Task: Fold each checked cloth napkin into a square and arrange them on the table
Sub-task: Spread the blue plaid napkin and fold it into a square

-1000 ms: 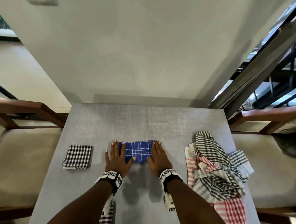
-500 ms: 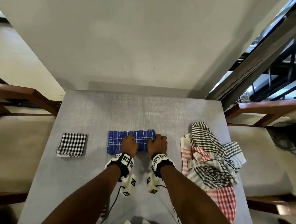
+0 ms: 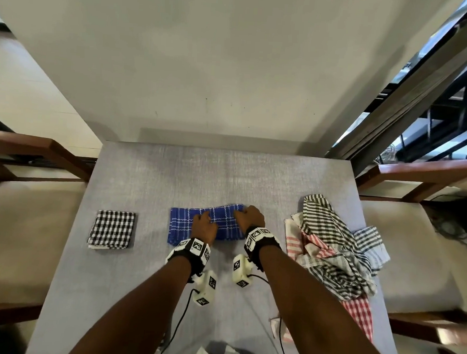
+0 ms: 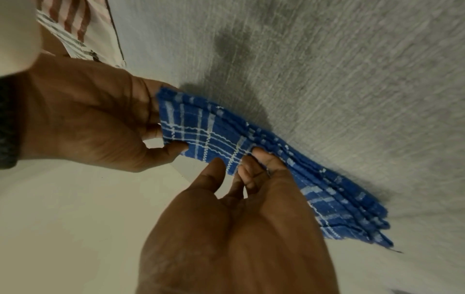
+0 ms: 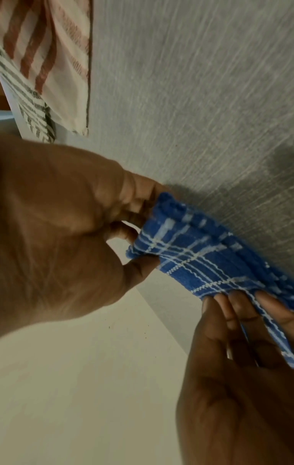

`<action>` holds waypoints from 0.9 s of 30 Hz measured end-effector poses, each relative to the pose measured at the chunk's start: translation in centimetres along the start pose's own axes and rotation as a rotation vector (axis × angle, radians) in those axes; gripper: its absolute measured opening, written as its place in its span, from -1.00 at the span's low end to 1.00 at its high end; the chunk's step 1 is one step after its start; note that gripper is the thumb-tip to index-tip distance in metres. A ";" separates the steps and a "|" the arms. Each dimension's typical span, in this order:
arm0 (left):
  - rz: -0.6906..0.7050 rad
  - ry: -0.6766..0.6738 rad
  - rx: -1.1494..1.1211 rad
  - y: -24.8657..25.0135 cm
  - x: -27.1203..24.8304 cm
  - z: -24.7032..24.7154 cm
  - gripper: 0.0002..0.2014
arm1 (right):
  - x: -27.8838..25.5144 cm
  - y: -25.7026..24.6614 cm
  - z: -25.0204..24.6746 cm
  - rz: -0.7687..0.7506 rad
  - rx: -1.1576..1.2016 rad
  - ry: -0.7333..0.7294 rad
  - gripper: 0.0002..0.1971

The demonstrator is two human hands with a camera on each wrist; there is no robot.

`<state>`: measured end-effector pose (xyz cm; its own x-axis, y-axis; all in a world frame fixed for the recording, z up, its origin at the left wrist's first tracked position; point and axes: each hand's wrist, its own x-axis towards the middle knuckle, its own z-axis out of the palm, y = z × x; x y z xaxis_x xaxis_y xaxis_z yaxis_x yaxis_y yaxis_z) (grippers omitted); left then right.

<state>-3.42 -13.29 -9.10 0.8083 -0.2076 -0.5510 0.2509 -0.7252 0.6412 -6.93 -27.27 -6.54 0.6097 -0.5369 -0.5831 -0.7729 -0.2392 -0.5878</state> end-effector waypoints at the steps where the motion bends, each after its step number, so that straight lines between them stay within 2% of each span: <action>1: -0.007 0.006 -0.008 0.0 0.3 0.0 -0.48 | -0.1 -0.1 -0.1 0.001 0.041 -0.005 -0.85; 2: -0.014 0.005 -0.011 -0.1 0.5 0.1 -0.49 | -0.2 0.0 -0.1 0.005 0.082 -0.021 -0.90; 5: 0.005 -0.013 0.033 -0.3 1.2 0.0 -0.53 | -0.8 -0.3 0.1 0.000 0.180 -0.010 -0.65; 10: 0.050 -0.027 -0.048 -0.8 1.2 -0.4 -0.47 | -2.6 -2.4 1.0 -0.128 0.153 0.013 -0.60; 14: 0.046 -0.096 -0.297 -0.3 0.7 -2.1 -0.64 | -4.1 -4.5 1.7 -0.220 0.088 0.064 -0.58; 16: -0.047 -0.083 -0.532 -0.6 0.2 -3.6 -0.73 | -4.9 -5.2 2.2 -0.263 0.047 0.075 -0.62; 19: -0.106 0.035 -0.602 -2.6 0.8 -6.4 -0.73 | -6.0 -6.3 4.0 -0.346 -0.048 0.064 -0.84; 21: -0.135 0.017 -0.668 -3.8 1.2 -8.1 -0.76 | -6.5 -6.8 5.5 -0.395 -0.110 0.059 -0.95; 25: -0.146 -0.063 -0.530 -5.2 0.4 -10.7 -0.67 | -7.5 -7.4 9.0 -0.440 -0.158 0.048 -0.75; 27: -0.187 -0.019 -0.496 -6.2 0.8 -11.1 -0.61 | -7.8 -7.5 10.6 -0.451 -0.167 0.024 -0.70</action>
<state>1.63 -1.66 -7.57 0.7171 -0.1199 -0.6866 0.6151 -0.3544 0.7043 -4.06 -12.68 -3.57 0.8880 -0.3674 -0.2766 -0.4510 -0.5780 -0.6801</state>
